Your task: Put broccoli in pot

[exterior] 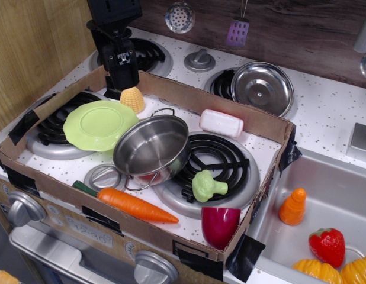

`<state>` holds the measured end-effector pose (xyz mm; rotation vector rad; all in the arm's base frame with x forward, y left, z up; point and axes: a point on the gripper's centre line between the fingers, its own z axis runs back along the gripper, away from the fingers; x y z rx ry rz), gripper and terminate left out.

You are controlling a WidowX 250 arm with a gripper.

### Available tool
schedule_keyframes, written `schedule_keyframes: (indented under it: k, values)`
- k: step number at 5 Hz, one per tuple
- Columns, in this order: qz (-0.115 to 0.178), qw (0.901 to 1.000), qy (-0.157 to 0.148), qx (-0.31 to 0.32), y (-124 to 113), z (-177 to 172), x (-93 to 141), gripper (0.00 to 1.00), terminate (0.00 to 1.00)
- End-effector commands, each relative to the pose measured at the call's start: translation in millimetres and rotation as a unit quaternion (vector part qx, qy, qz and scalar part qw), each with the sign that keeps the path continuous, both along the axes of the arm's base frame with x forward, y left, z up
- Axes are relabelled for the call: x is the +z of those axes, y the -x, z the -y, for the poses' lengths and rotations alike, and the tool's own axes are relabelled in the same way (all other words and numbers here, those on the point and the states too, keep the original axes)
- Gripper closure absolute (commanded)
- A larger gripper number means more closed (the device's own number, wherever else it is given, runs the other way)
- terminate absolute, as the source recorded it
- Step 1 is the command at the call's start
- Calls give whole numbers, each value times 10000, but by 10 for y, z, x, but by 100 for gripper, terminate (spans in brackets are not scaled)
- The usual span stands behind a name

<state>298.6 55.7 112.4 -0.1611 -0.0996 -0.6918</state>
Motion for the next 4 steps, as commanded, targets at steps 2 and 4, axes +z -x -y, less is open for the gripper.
schedule_keyframes:
  k: [2,4]
  values:
    - [-101,9994,12,318,-13,130,106,0,0]
    - [-344,9868,-296,1556,114,541,493,0,0]
